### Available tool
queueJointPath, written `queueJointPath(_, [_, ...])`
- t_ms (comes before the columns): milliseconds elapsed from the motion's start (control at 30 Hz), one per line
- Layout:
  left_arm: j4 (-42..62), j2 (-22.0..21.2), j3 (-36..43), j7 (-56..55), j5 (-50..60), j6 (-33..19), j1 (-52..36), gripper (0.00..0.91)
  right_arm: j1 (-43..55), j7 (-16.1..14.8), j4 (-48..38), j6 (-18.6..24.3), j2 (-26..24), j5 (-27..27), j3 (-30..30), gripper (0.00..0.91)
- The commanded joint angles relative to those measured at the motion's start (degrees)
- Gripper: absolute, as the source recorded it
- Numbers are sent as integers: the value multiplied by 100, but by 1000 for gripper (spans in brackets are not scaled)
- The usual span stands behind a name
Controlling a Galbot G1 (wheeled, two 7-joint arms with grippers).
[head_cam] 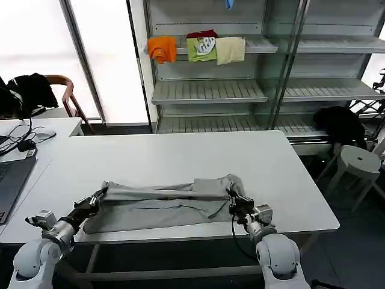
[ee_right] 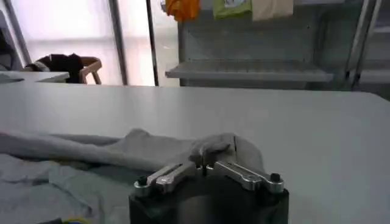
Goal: Fold and organize the clothes.
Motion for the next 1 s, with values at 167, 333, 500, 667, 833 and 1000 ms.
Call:
queueJointPath(167, [-408, -72, -65, -226, 225, -40, 160, 907, -52, 490, -166, 234, 11, -1332, -26, 907])
queueJointPath(333, [-760, -98, -194, -407, 204, 48, 309, 907, 18, 607, -193, 220, -38, -1321, 116, 907])
queueJointPath(500, [-1141, -307, -320, -1052, 633, 87, 658, 907, 162, 665, 63, 186, -96, -165, 397, 907])
queueJointPath(667, [-1453, -595, -172, -2015, 756, 221, 1039, 907, 490, 988, 574, 95, -143, 2217, 717, 907])
queueJointPath(833, [-1456, -814, 62, -2456, 1096, 184, 1061, 907, 908, 1236, 891, -99, -243, 2789, 723, 907])
queueJointPath(1000, [-1356, -939, 196, -2642, 1290, 276, 892, 907, 919, 1198, 948, -135, -248, 2595, 600, 907])
